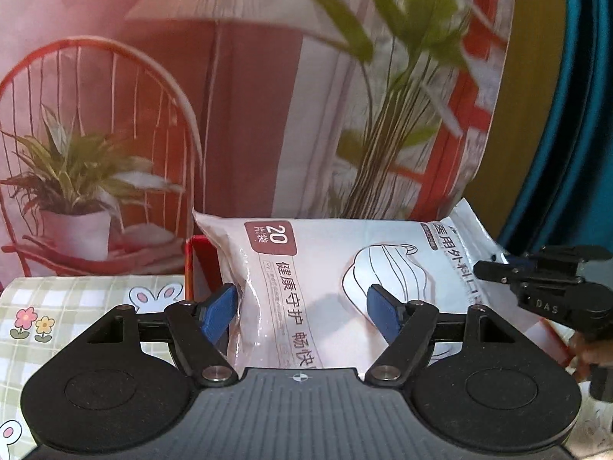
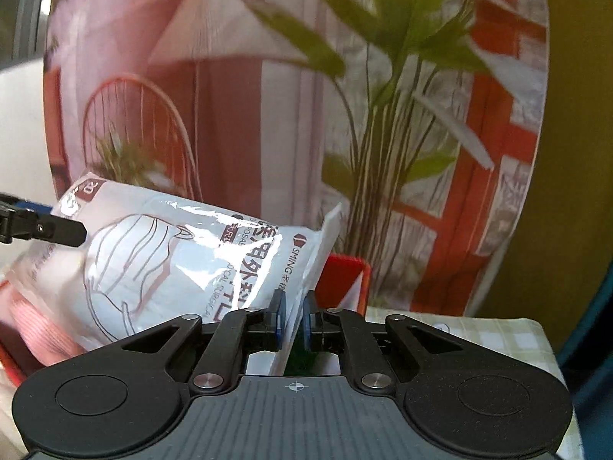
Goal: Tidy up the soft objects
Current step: 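Lift the white mask bag with both tools and carry it over the box, then lower the mask bag into the box and open both tools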
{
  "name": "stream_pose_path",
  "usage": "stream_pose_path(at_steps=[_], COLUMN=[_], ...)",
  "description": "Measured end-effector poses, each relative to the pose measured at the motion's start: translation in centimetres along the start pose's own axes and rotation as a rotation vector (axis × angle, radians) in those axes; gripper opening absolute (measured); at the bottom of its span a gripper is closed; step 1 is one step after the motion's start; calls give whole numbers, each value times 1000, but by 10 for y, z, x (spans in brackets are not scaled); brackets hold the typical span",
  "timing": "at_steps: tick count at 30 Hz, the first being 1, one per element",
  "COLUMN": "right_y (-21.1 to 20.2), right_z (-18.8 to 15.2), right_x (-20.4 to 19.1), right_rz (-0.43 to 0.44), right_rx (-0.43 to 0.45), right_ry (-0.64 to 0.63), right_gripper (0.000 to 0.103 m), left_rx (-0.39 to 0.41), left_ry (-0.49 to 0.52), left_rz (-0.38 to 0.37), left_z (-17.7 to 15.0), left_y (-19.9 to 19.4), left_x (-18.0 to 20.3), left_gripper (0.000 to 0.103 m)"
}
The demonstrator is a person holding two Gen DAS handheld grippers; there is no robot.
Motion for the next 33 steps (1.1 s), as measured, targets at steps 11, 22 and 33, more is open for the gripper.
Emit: stream_pose_path(at_steps=[11,22,33], right_y=[4,-14,27], right_z=[6,21,10], right_x=[-11,-9,-35], right_rz=[-37,-14,203], right_rx=[-37,19,-242], right_ry=[-93,-105,-157], right_gripper=[30,8,1], left_rx=[31,-79,-128], left_ry=[38,11,9], left_rz=[-23,-49,-27], left_z=[4,-11,-19], left_y=[-7,12,22], left_x=[9,19,13], left_gripper=[85,53,53])
Point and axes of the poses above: each gripper's, at about its wrist camera, not at the fingertips, and y roughly the way its jaws point, x to its right, z to its top, the point moved 2 cm from there along y, roughly the way its jaws point, and after that the axes turned 12 degrees about -y, right-handed, at the moved point
